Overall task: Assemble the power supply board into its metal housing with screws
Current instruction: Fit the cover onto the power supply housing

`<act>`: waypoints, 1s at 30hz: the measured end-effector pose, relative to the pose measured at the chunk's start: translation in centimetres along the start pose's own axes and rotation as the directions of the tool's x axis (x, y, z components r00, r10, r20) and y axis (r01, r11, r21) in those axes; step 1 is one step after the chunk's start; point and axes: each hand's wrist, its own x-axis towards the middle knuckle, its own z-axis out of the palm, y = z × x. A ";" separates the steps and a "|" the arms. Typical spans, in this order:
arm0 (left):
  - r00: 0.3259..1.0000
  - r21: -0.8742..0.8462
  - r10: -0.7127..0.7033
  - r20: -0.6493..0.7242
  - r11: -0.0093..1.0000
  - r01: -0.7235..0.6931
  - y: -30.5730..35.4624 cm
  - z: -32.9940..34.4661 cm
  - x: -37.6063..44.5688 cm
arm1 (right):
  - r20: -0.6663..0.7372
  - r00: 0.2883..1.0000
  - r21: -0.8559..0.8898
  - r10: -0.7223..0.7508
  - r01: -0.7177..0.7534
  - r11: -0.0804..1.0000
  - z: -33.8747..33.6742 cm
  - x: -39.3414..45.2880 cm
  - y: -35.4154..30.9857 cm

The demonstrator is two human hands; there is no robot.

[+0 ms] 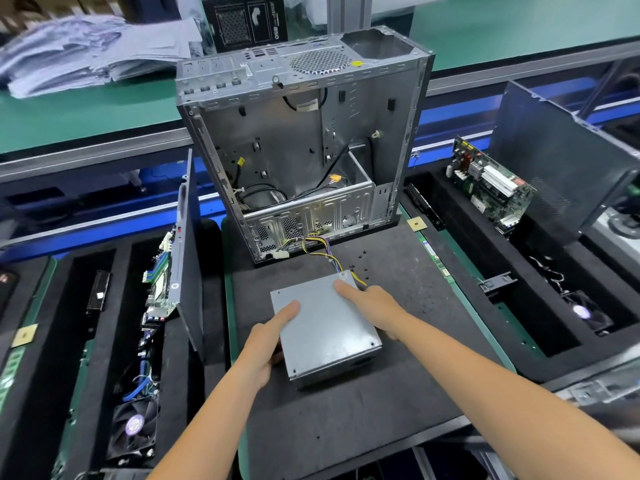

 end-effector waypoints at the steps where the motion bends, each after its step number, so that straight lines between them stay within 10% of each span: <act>1: 1.000 0.008 0.005 0.003 1.000 -0.005 0.0 0.0 0.0 | -0.021 1.000 -0.028 -0.009 0.008 1.000 0.0 -0.1 -0.1; 30: 0.997 0.189 -0.051 0.066 0.981 0.038 0.4 -0.7 -0.4 | 0.256 0.964 0.126 0.073 -0.108 0.986 -0.6 0.4 -0.3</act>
